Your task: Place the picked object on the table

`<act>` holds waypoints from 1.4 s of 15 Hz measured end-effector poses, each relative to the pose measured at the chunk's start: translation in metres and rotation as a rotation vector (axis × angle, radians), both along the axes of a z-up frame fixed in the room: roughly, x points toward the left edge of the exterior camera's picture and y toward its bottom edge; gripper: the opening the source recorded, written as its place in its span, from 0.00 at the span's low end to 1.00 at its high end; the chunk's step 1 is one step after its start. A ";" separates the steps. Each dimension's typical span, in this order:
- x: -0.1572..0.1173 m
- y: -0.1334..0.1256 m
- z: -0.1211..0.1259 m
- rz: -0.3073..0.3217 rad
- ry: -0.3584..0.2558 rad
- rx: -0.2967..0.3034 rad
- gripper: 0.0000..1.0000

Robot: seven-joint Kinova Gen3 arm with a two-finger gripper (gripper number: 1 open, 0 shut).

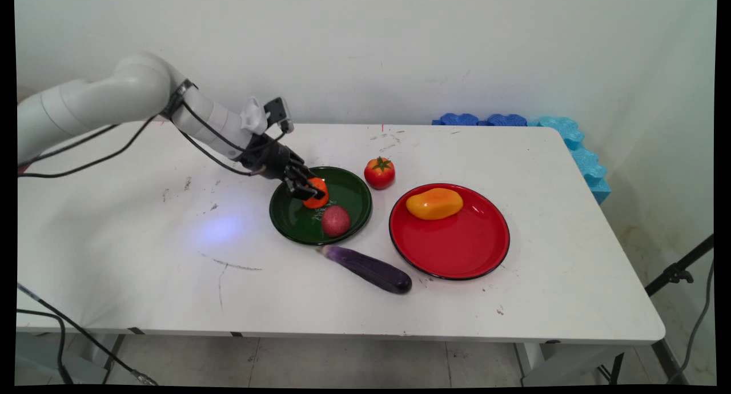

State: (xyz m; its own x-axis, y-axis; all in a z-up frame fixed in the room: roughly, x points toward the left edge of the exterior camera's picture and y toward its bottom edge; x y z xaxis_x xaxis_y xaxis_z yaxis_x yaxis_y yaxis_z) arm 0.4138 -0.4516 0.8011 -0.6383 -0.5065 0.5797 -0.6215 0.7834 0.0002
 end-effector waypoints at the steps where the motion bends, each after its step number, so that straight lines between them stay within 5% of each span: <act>1: -0.001 0.002 0.009 -0.006 0.001 -0.006 0.00; 12: -0.032 0.054 0.103 -0.052 0.136 -0.010 0.00; 16: -0.043 0.083 0.108 -0.084 0.181 0.019 0.00; 21: -0.057 0.116 0.083 -0.180 0.191 0.037 0.00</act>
State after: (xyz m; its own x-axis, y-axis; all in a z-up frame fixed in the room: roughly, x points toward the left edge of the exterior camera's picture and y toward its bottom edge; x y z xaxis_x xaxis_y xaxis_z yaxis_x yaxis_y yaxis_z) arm 0.3563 -0.3352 0.8846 -0.6006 -0.4181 0.6816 -0.4581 0.8786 0.1352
